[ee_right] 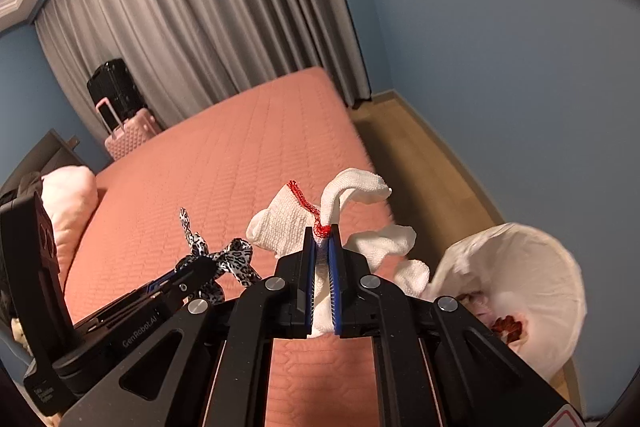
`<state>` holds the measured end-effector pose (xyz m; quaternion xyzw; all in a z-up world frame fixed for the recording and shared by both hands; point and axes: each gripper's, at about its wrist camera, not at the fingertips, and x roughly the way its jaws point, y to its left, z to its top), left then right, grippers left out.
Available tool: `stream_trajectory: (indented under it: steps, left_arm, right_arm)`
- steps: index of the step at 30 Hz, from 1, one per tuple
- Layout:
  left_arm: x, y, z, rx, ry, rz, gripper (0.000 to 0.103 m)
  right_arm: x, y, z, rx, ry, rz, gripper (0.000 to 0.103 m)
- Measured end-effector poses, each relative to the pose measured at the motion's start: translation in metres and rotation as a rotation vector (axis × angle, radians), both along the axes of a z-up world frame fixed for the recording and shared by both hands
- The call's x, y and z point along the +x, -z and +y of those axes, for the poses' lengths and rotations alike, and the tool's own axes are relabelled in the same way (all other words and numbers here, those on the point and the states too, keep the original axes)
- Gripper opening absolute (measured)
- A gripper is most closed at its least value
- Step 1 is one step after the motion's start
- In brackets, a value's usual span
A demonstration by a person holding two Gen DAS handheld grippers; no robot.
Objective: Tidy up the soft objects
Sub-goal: 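Carry the ribbon and sock over the wastebasket and open both tools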
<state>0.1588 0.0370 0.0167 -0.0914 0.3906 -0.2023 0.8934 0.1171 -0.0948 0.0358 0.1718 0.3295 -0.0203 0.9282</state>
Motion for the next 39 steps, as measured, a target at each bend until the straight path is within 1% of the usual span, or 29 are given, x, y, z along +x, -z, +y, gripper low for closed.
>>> stream_trajectory:
  steps: [3,5,10,16,22,25,26,27,28,29,30,31,32,33,36,38,39]
  left_arm:
    - [-0.010,-0.011,-0.020,0.001,0.041,-0.022,0.015]
    - [-0.015,-0.013,-0.031,0.002,0.068,-0.033,0.015]
    - [-0.026,-0.018,-0.068,0.013,0.133,-0.048,0.015]
    - [-0.041,-0.022,-0.108,0.020,0.201,-0.046,0.015]
    - [-0.047,-0.021,-0.137,0.026,0.258,-0.048,0.016]
    - [-0.049,-0.020,-0.146,0.017,0.279,-0.048,0.019]
    - [-0.049,-0.019,-0.147,0.016,0.281,-0.046,0.026]
    - [-0.048,-0.018,-0.150,0.013,0.279,-0.041,0.037]
    - [-0.048,-0.018,-0.151,0.009,0.273,-0.037,0.043]
    - [-0.048,-0.018,-0.151,0.003,0.266,-0.040,0.052]
    - [-0.049,-0.019,-0.153,0.002,0.263,-0.044,0.057]
    - [-0.049,-0.019,-0.155,0.005,0.262,-0.044,0.059]
    - [-0.049,-0.019,-0.155,0.008,0.257,-0.043,0.063]
    - [-0.049,-0.019,-0.156,0.009,0.253,-0.044,0.065]
    - [-0.047,-0.018,-0.157,0.017,0.240,-0.042,0.065]
    - [-0.047,-0.016,-0.156,0.025,0.231,-0.044,0.065]
    - [-0.047,-0.016,-0.155,0.028,0.228,-0.045,0.065]
  right_arm:
    - [-0.018,-0.011,-0.018,-0.006,0.027,-0.025,0.006]
    - [-0.029,-0.016,-0.030,-0.009,0.047,-0.036,0.006]
    - [-0.052,-0.021,-0.061,-0.005,0.101,-0.049,0.006]
    - [-0.072,-0.016,-0.096,0.008,0.162,-0.053,0.006]
    - [-0.085,-0.012,-0.114,0.016,0.204,-0.053,0.007]
    - [-0.089,-0.009,-0.123,0.017,0.221,-0.051,0.007]
    - [-0.088,-0.007,-0.125,0.018,0.224,-0.050,0.007]
    - [-0.088,-0.006,-0.127,0.019,0.227,-0.049,0.007]
    - [-0.088,-0.005,-0.129,0.021,0.231,-0.048,0.007]
    - [-0.088,-0.004,-0.130,0.022,0.233,-0.047,0.008]
    - [-0.087,-0.003,-0.131,0.024,0.233,-0.046,0.009]
    - [-0.087,-0.002,-0.132,0.027,0.233,-0.045,0.012]
    - [-0.087,0.000,-0.133,0.027,0.236,-0.044,0.012]
    - [-0.087,0.001,-0.135,0.031,0.242,-0.047,0.012]
    - [-0.086,0.005,-0.134,0.043,0.244,-0.043,0.013]
    - [-0.085,0.007,-0.135,0.050,0.246,-0.045,0.024]
    - [-0.086,0.008,-0.134,0.054,0.247,-0.048,0.027]
